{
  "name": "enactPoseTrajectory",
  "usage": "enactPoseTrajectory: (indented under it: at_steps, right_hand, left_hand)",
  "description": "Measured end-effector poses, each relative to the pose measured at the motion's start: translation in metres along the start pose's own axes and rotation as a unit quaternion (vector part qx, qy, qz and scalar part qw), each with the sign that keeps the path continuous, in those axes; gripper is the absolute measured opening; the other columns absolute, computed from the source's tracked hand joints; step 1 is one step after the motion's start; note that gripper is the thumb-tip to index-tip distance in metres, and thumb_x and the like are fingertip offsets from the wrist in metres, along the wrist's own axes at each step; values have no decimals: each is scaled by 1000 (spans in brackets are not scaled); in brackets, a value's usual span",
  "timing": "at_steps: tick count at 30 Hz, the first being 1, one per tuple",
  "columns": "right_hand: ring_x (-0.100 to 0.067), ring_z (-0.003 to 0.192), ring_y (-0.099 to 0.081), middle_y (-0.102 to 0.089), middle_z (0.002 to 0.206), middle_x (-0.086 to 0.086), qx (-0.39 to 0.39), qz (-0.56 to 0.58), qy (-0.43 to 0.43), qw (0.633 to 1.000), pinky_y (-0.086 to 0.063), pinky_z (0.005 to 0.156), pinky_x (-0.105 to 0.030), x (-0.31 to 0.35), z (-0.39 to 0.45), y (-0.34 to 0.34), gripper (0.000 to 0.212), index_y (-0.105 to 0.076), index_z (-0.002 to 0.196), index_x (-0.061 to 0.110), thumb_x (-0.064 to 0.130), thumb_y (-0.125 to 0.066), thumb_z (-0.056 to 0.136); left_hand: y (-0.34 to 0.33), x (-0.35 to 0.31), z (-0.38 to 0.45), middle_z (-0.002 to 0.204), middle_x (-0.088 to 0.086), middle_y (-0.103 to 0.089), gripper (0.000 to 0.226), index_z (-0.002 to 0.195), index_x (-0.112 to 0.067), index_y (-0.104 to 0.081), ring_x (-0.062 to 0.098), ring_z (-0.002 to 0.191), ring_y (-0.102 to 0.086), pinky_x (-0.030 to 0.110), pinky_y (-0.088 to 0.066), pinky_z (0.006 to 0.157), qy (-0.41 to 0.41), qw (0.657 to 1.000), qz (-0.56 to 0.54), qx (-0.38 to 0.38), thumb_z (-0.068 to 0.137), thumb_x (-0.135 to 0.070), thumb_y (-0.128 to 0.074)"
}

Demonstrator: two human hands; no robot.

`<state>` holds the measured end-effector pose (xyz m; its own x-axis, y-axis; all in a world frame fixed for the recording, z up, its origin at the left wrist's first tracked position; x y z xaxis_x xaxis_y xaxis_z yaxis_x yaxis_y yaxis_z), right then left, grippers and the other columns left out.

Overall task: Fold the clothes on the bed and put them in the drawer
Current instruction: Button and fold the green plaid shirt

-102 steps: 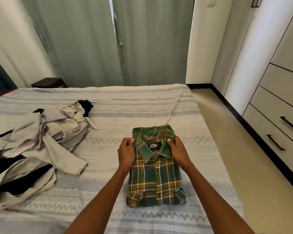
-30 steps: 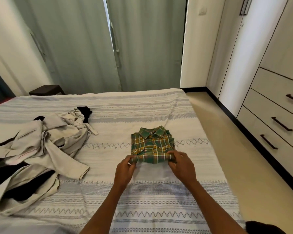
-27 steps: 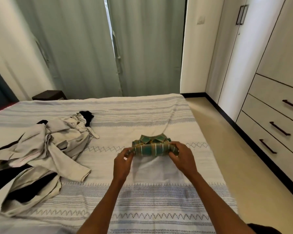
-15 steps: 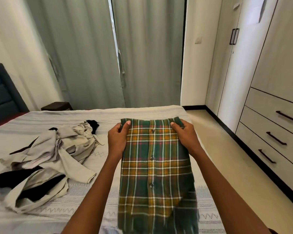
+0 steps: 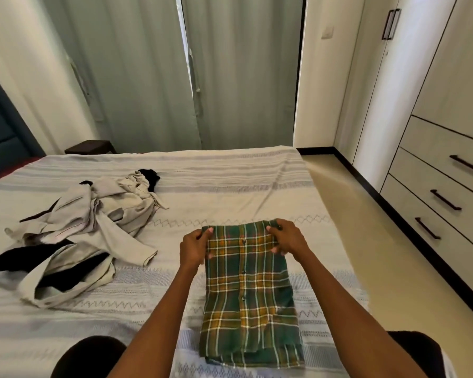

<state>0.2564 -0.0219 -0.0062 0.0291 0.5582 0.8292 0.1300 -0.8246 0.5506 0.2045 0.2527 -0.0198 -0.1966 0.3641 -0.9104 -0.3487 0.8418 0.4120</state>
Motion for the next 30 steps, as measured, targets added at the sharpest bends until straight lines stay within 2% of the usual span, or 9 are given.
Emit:
enactPoseTrajectory:
  at_steps: [3,9,14,16,18,21,25,27,30]
  right_hand:
    - [-28,66,-74,-71,105,-7,-16,95,4,995,-63,68,-43,1,-20,-2,25,-61,119,18,34,-57,101]
    - [-25,83,-70,-73,88,-9,-27,190,-64,979,-59,61,-30,-25,-105,2,51,-73,89,7,55,-57,95]
    - [-17,66,-72,-74,72,-1,56,46,-99,992,-61,80,-44,-74,-150,-29,30,-73,92,21,47,-59,97]
    - [-10,67,-71,-73,73,5,95,-69,-95,988,-59,81,-40,-87,-159,-46,24,-69,100,28,49,-57,97]
    - [-7,74,-68,-70,79,12,93,-161,-91,978,-56,78,-33,-90,-165,-51,22,-66,104,34,51,-54,98]
    - [-16,84,-67,-70,80,9,4,-290,-38,956,-54,76,-32,-73,-165,-43,33,-70,97,33,56,-46,98]
    - [-26,115,-58,-69,116,2,-110,-303,120,939,-46,93,-40,-35,-152,-55,43,-69,117,29,51,-38,99]
    - [-28,136,-46,-57,141,-3,-49,-300,129,944,-36,110,-46,-38,-143,-80,52,-57,137,25,50,-28,102]
    - [-26,155,-10,-20,166,-4,29,-356,93,929,-1,124,-49,-76,-145,-130,61,-24,159,22,50,-17,106]
  left_hand:
    - [4,-3,-17,82,10,-75,36,104,-9,-70,30,67,-73,44,-62,72,10,994,-107,20,96,-43,-62]
    - [25,14,-94,76,9,-75,60,77,-4,-71,26,73,-73,35,-57,74,73,992,-93,45,98,-55,-48]
    - [9,69,-151,80,-3,-74,28,78,-20,-72,14,71,-68,37,-53,75,25,977,75,198,98,-35,-59]
    - [0,89,-160,85,-9,-71,13,86,-31,-68,5,77,-64,32,-50,77,-2,964,150,221,96,-35,-60]
    - [-6,94,-159,94,-11,-68,9,91,-36,-65,7,87,-62,30,-48,78,-33,958,190,211,96,-39,-58]
    - [-8,83,-153,98,0,-61,17,95,-34,-67,22,90,-59,33,-45,75,-115,937,310,112,96,-44,-53]
    - [-31,52,-154,127,4,-57,33,123,-28,-61,26,117,-52,44,-41,100,-196,925,322,43,101,-43,-42]
    - [-51,58,-151,156,4,-36,51,146,-27,-42,30,145,-28,49,-20,119,-192,905,370,78,103,-47,-23]
    - [-71,93,-153,166,-1,-2,68,158,-29,-11,27,153,1,51,-1,123,-163,875,436,133,96,-53,5]
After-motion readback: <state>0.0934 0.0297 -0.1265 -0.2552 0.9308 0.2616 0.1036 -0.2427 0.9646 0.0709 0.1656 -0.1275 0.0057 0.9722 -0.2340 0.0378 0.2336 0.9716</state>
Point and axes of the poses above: each hand's wrist, its own z-axis towards the middle knuckle, its own y-axis out of the back of the hand, x = y × z, the point moved 4 cm from there along z, towards the middle knuckle
